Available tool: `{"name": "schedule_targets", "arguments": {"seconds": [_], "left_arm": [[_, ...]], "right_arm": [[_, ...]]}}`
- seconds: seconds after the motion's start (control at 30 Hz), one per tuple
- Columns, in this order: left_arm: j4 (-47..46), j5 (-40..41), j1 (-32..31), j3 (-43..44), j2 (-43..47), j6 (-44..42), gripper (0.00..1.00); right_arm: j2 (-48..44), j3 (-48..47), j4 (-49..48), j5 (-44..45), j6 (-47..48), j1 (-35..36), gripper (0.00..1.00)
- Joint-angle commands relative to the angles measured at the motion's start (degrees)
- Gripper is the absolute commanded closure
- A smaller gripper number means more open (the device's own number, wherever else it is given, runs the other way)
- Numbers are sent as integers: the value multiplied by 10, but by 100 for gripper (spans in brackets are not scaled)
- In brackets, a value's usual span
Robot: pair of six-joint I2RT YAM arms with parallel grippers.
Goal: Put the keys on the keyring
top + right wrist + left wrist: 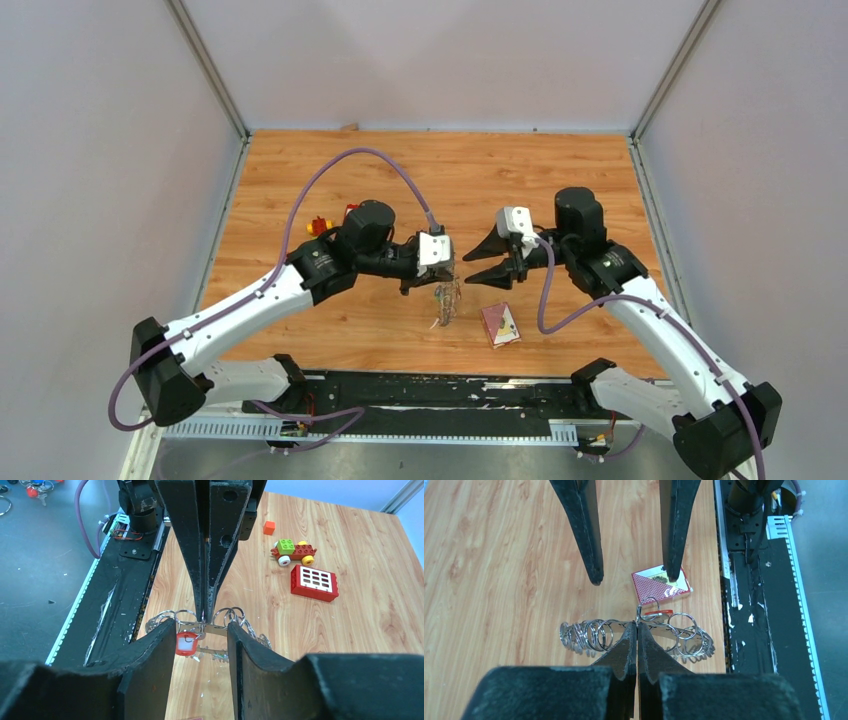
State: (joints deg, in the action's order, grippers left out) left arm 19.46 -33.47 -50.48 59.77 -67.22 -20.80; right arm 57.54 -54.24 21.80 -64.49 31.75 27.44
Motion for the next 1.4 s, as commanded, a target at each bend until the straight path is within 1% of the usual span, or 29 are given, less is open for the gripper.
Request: {"name": "schedule_targets", "arguments": {"seconds": [0.0, 0.23, 0.5, 0.67, 0.8, 0.9, 0.97, 1.07, 1.13, 1.27, 1.3, 1.37], "left_arm": [[-56, -5, 3, 29, -3, 41, 100], [-73, -8, 7, 23, 0, 63, 100], [-84, -11, 11, 19, 1, 74, 100], [-88, -13, 13, 17, 2, 79, 100], [-90, -15, 13, 14, 3, 80, 100], [-93, -15, 14, 12, 3, 81, 100], [-95, -17, 15, 10, 3, 83, 100], [-97, -17, 16, 6, 4, 80, 100], [-96, -17, 16, 3, 6, 75, 100], [-85, -13, 17, -3, 10, 47, 100], [-80, -9, 17, -3, 11, 36, 97], [-66, -3, 17, 1, 13, 13, 87]], "right_arm": [[12, 17, -56, -1, -35, 1, 58], [20, 25, -65, 6, -35, 4, 60], [27, 28, -72, 9, -40, 7, 73], [30, 30, -75, 10, -40, 9, 75], [33, 29, -76, 9, -43, 11, 83], [35, 27, -79, 9, -45, 14, 94], [36, 25, -80, 10, -47, 15, 100], [35, 21, -79, 15, -48, 15, 100], [35, 10, -63, 27, -38, 15, 100], [38, -27, 7, 57, 0, 19, 100], [40, -36, 26, 67, 11, 22, 100], [43, -58, 69, 87, 30, 30, 100]]}}
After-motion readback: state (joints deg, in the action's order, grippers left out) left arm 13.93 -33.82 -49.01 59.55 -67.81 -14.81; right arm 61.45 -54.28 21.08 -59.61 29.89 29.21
